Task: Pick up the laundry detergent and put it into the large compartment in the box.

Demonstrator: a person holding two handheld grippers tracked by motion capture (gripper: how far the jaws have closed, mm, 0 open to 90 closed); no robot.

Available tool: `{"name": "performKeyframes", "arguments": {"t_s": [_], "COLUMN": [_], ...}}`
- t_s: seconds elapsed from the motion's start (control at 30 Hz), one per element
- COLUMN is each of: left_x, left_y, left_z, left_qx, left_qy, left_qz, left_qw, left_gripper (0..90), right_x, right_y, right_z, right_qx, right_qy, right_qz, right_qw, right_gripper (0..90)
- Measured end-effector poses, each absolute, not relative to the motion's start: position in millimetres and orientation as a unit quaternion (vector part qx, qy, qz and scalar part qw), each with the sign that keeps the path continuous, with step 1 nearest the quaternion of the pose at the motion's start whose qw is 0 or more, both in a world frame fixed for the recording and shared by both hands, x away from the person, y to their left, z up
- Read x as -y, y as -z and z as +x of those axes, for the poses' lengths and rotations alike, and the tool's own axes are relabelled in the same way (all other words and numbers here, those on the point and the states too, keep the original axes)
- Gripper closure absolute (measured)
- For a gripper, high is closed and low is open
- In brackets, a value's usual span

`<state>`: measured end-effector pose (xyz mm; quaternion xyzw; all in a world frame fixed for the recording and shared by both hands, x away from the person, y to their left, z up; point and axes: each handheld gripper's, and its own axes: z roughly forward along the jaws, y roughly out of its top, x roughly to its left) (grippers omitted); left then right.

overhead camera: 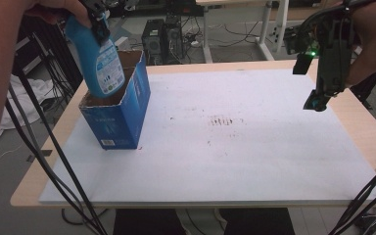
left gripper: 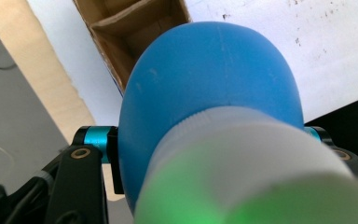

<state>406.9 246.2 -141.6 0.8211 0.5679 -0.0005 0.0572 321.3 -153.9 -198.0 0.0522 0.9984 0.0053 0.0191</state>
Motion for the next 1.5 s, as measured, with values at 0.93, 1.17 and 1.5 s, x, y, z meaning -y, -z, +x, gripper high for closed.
{"name": "performKeyframes", "arguments": {"t_s": [0.93,1.17,1.5], "left_x": [-252,-249,-253], "left_y": [255,266,283], "left_z": [426,426,428], "left_qx": [-0.514,-0.47,-0.432], "left_qy": [0.036,0.034,0.035], "left_qz": [0.856,0.882,0.901], "left_qw": [0.028,0.023,0.007], "left_gripper": [39.9,39.9,39.9], "right_x": [152,150,151], "right_y": [207,209,213], "right_z": [326,328,330], "right_qx": [-0.998,-0.999,-0.998], "right_qy": [-0.006,-0.005,-0.005], "right_qz": [0.054,0.053,0.057], "right_qw": [0.012,0.009,0.006], "right_gripper": [1.8,1.8,1.8]}}
